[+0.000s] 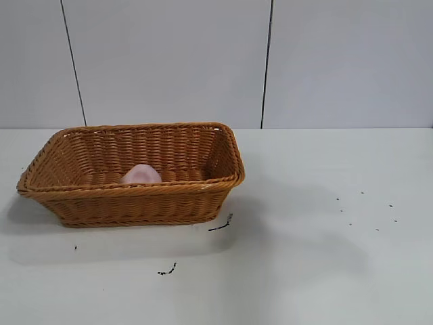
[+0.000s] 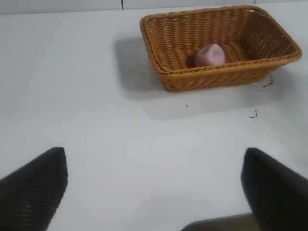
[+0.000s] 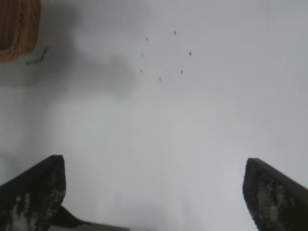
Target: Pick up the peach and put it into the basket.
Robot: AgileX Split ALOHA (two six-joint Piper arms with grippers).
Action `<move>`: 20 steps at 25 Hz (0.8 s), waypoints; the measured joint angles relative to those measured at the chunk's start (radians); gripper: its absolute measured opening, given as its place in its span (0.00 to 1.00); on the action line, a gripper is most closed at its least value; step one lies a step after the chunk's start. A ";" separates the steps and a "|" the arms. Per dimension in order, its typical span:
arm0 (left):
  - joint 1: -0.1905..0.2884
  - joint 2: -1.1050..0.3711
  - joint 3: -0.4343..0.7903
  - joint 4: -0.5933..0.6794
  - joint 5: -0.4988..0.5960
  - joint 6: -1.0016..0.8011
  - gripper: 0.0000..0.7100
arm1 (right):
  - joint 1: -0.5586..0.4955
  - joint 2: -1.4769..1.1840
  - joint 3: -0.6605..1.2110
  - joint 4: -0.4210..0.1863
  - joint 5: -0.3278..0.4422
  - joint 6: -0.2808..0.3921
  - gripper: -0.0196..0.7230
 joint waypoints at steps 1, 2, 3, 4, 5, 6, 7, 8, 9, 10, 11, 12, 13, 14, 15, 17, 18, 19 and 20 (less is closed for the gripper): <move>0.000 0.000 0.000 0.000 0.000 0.000 0.98 | 0.000 -0.069 0.045 0.001 -0.011 -0.001 0.96; 0.000 0.000 0.000 0.000 0.000 0.000 0.98 | 0.000 -0.133 0.084 0.001 -0.015 -0.002 0.96; 0.000 0.000 0.000 0.000 0.000 0.000 0.98 | 0.000 -0.194 0.113 0.001 -0.018 -0.002 0.96; 0.000 0.000 0.000 0.000 0.000 0.000 0.98 | 0.000 -0.242 0.138 0.001 -0.019 -0.002 0.96; 0.000 0.000 0.000 0.000 0.000 0.000 0.98 | 0.000 -0.295 0.149 0.001 -0.023 -0.002 0.96; 0.000 0.000 0.000 0.000 0.000 0.000 0.98 | 0.000 -0.343 0.153 0.002 -0.027 -0.002 0.96; 0.000 0.000 0.000 0.000 0.000 0.000 0.98 | 0.000 -0.382 0.154 0.002 -0.034 -0.002 0.96; 0.000 0.000 0.000 0.000 0.000 0.000 0.98 | 0.000 -0.424 0.154 0.002 -0.040 -0.002 0.96; 0.000 0.000 0.000 0.000 0.000 0.000 0.98 | 0.000 -0.465 0.154 0.004 -0.042 -0.002 0.96; 0.000 0.000 0.000 0.000 0.000 0.000 0.98 | 0.000 -0.505 0.154 0.005 -0.043 -0.002 0.96; 0.000 0.000 0.000 0.000 0.000 0.000 0.98 | 0.000 -0.532 0.154 0.005 -0.044 -0.002 0.96; 0.000 0.000 0.000 0.000 0.000 0.000 0.98 | 0.000 -0.552 0.154 0.005 -0.044 -0.002 0.96; 0.000 0.000 0.000 0.000 0.000 0.000 0.98 | 0.000 -0.559 0.154 0.005 -0.044 -0.002 0.96; 0.000 0.000 0.000 0.000 0.000 0.000 0.98 | 0.000 -0.560 0.154 0.005 -0.044 -0.002 0.96; 0.000 0.000 0.000 0.000 -0.001 0.000 0.98 | 0.000 -0.561 0.154 0.007 -0.044 -0.002 0.96; 0.000 0.000 0.000 0.000 -0.001 0.000 0.98 | 0.000 -0.564 0.154 0.008 -0.044 -0.002 0.96; 0.000 0.000 0.000 0.000 -0.001 0.000 0.98 | 0.000 -0.564 0.154 0.009 -0.044 -0.002 0.96; 0.000 0.000 0.000 0.000 -0.001 0.000 0.98 | 0.000 -0.564 0.154 0.009 -0.044 -0.002 0.96; 0.000 0.000 0.000 0.000 -0.001 0.000 0.98 | 0.000 -0.564 0.154 0.009 -0.044 -0.002 0.96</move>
